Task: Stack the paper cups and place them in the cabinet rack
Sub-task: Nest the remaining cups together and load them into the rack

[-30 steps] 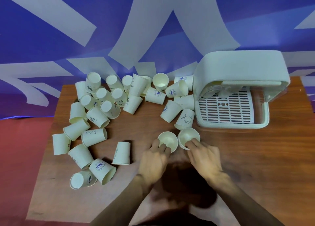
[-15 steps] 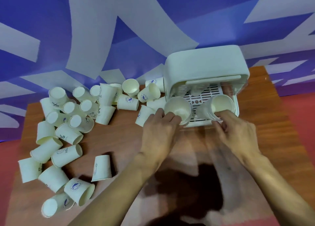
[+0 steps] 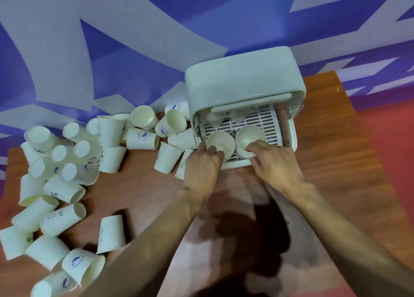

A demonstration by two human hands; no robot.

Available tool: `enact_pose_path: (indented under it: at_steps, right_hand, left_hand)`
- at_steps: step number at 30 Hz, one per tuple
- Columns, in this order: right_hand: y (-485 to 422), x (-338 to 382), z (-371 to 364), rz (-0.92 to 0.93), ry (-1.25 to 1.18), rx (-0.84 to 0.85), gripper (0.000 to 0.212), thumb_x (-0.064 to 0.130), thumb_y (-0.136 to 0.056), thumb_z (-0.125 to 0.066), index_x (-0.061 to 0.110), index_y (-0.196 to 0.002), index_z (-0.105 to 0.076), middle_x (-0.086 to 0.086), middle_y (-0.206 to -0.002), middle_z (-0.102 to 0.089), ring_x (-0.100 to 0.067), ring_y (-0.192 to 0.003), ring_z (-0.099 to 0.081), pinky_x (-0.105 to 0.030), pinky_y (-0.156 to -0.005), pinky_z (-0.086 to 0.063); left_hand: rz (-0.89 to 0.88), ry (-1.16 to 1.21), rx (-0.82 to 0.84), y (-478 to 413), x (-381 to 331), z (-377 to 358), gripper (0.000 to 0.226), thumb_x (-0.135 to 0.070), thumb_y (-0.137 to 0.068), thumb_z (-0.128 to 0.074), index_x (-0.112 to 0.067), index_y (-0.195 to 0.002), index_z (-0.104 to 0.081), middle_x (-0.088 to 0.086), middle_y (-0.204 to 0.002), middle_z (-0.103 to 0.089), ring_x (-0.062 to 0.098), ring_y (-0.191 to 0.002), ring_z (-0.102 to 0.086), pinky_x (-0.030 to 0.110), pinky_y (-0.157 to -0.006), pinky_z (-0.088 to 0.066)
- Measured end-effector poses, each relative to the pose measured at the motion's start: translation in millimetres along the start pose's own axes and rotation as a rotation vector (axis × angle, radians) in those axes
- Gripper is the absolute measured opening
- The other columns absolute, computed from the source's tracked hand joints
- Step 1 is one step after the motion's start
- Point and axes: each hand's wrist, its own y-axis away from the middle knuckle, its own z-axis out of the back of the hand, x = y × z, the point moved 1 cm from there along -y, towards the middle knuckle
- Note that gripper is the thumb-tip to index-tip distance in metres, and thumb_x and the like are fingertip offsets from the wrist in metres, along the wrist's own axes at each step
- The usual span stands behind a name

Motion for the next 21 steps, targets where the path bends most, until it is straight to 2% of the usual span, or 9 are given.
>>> enact_pose_path:
  at_steps: [3,5,8,13,15,18,21]
  right_hand:
    - [-2.9,2.0,2.8,0.002,0.049,-0.035,0.025,0.024,-0.084,-0.066,0.023,-0.109,-0.064,0.006,-0.096,-0.067,-0.023,-0.069,-0.068,-0.029,-0.051,-0.039]
    - [-6.6,4.9,4.1,0.014,0.059,-0.052,0.026,0.025,-0.085,-0.066,0.022,-0.111,-0.064,0.005,-0.097,-0.068,-0.024,-0.068,-0.068,-0.028,-0.052,-0.033]
    - [-10.7,8.9,6.6,0.017,0.066,-0.059,0.028,0.026,-0.084,-0.069,0.021,-0.111,-0.066,0.002,-0.096,-0.069,-0.028,-0.067,-0.069,-0.028,-0.053,-0.031]
    - [-5.9,14.1,8.9,-0.004,0.121,-0.129,0.026,0.022,-0.079,-0.074,0.021,-0.105,-0.068,0.002,-0.087,-0.07,-0.027,-0.058,-0.067,-0.025,-0.049,-0.026]
    - [-3.7,15.5,6.3,-0.018,0.124,-0.128,0.025,0.022,-0.081,-0.072,0.023,-0.106,-0.067,0.003,-0.09,-0.07,-0.026,-0.06,-0.068,-0.026,-0.048,-0.029]
    - [-2.9,16.8,2.5,-0.029,0.072,-0.061,0.027,0.024,-0.085,-0.067,0.025,-0.112,-0.066,0.003,-0.103,-0.07,-0.026,-0.069,-0.07,-0.029,-0.051,-0.042]
    - [1.9,24.2,14.2,-0.038,0.063,-0.05,0.036,0.033,-0.088,-0.065,0.025,-0.122,-0.06,0.003,-0.122,-0.065,-0.026,-0.073,-0.071,-0.033,-0.055,-0.049]
  left_hand:
    - [0.024,0.018,-0.026,1.5,4.4,-3.9,0.027,-0.014,-0.052,-0.089,-0.017,-0.07,-0.069,0.0,-0.065,-0.057,0.024,-0.068,-0.055,0.027,-0.05,-0.031]
    - [0.04,0.011,-0.037,1.2,7.4,-5.6,0.028,-0.014,-0.05,-0.089,-0.017,-0.068,-0.069,0.0,-0.064,-0.058,0.023,-0.067,-0.055,0.027,-0.051,-0.029]
    - [0.04,0.024,-0.043,-0.9,7.8,-8.0,0.029,-0.017,-0.049,-0.09,-0.018,-0.069,-0.07,-0.001,-0.065,-0.058,0.022,-0.067,-0.056,0.026,-0.049,-0.033]
    - [0.044,0.098,-0.074,-0.6,8.3,-11.0,0.019,-0.024,-0.061,-0.084,-0.02,-0.074,-0.072,-0.001,-0.071,-0.062,0.022,-0.07,-0.059,0.028,-0.05,-0.039]
    - [0.057,0.123,-0.08,1.5,9.8,-10.9,0.024,-0.024,-0.063,-0.082,-0.019,-0.083,-0.071,0.0,-0.08,-0.064,0.023,-0.072,-0.06,0.029,-0.052,-0.041]
    - [0.066,0.203,-0.161,10.0,14.8,-4.3,0.03,-0.023,-0.067,-0.08,-0.017,-0.095,-0.069,0.001,-0.093,-0.064,0.023,-0.074,-0.06,0.031,-0.053,-0.044]
    - [0.057,0.338,-0.309,35.9,26.2,10.2,0.022,-0.029,-0.087,-0.063,-0.02,-0.107,-0.065,-0.003,-0.106,-0.064,0.02,-0.084,-0.058,0.034,-0.059,-0.046]
